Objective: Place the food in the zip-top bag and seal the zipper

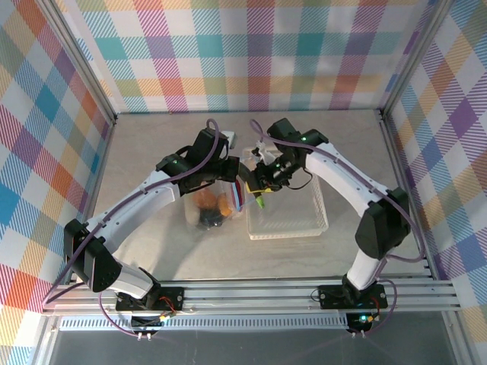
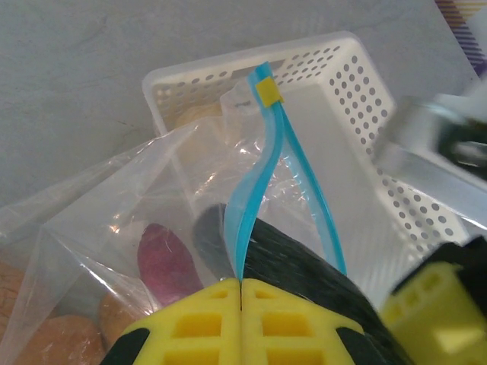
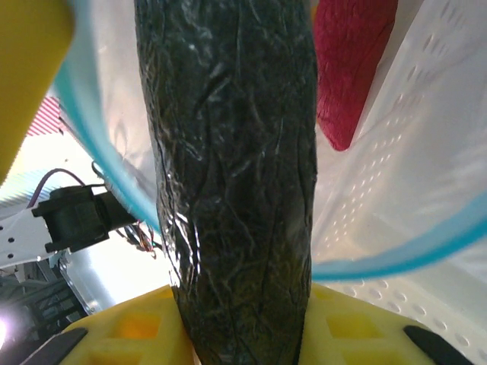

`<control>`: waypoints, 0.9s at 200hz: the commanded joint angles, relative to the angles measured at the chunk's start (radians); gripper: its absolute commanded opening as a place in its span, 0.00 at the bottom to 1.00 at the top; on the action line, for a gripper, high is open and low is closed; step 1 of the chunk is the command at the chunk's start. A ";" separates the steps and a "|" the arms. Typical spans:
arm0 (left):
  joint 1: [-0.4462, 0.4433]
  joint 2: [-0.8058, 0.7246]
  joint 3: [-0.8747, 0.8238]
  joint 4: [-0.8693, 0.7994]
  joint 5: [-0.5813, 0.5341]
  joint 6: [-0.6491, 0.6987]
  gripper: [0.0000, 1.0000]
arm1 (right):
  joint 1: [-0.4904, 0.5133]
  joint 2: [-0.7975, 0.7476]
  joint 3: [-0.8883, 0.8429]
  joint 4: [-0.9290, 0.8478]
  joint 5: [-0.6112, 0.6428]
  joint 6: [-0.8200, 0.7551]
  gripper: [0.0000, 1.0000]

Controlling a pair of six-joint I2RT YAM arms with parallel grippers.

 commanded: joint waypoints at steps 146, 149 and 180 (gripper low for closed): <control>-0.010 -0.018 0.013 -0.003 0.014 -0.009 0.00 | 0.037 0.118 0.061 0.192 0.140 0.153 0.64; -0.010 -0.019 0.013 -0.005 0.013 -0.008 0.00 | 0.037 0.110 0.061 0.190 0.144 0.149 0.64; -0.003 -0.030 0.012 -0.024 -0.001 0.001 0.00 | 0.034 -0.004 0.053 0.161 0.210 0.106 0.64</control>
